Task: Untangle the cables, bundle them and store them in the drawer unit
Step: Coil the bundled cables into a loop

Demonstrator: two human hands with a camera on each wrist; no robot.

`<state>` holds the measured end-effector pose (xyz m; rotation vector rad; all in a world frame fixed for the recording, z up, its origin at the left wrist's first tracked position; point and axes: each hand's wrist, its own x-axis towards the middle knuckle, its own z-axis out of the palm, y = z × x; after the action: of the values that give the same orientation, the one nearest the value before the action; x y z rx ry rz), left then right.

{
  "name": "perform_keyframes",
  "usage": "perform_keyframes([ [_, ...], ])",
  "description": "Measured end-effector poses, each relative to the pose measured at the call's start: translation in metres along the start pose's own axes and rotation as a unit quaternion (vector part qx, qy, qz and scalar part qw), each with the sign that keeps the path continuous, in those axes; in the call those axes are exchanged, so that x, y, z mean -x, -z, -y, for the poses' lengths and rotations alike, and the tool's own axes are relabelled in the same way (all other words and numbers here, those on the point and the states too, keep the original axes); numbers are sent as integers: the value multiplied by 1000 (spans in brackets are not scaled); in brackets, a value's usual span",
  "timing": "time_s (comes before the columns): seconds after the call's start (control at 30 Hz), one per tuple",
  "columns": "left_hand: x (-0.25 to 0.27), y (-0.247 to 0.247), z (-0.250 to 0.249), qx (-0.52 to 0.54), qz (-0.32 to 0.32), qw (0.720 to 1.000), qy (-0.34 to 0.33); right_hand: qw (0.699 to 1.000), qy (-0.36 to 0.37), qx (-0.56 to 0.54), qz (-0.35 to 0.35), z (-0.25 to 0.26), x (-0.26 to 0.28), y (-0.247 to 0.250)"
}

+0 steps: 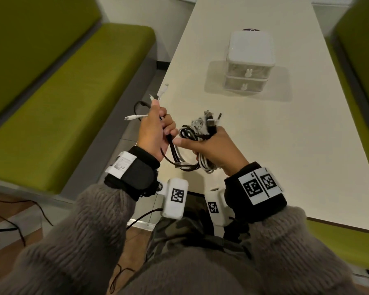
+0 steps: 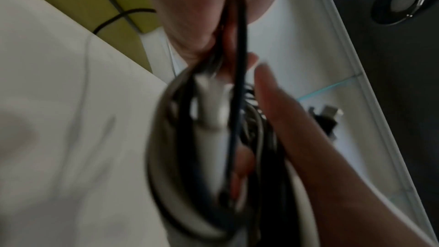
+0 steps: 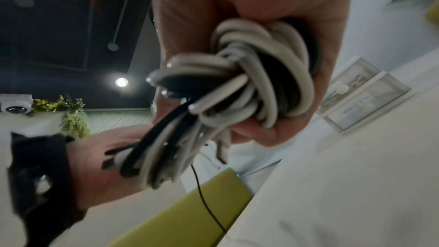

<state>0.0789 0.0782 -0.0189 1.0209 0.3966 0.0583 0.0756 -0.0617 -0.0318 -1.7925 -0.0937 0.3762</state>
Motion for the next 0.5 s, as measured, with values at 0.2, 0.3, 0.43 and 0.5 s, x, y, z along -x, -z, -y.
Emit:
perform_keyframes([
  [0.2,2,-3,9,0,-58,998,-27,993,28,99,59,11,8,0],
  [0.3,2,-7,6,61,-52,997,-8,973,34,221,58,14,8,-4],
  [0.43,2,-7,4,104,-32,994,0,942,56,331,21,7,6,-11],
  [0.5,1,-7,3,108,-16,994,-2,944,62,323,0,7,7,-8],
])
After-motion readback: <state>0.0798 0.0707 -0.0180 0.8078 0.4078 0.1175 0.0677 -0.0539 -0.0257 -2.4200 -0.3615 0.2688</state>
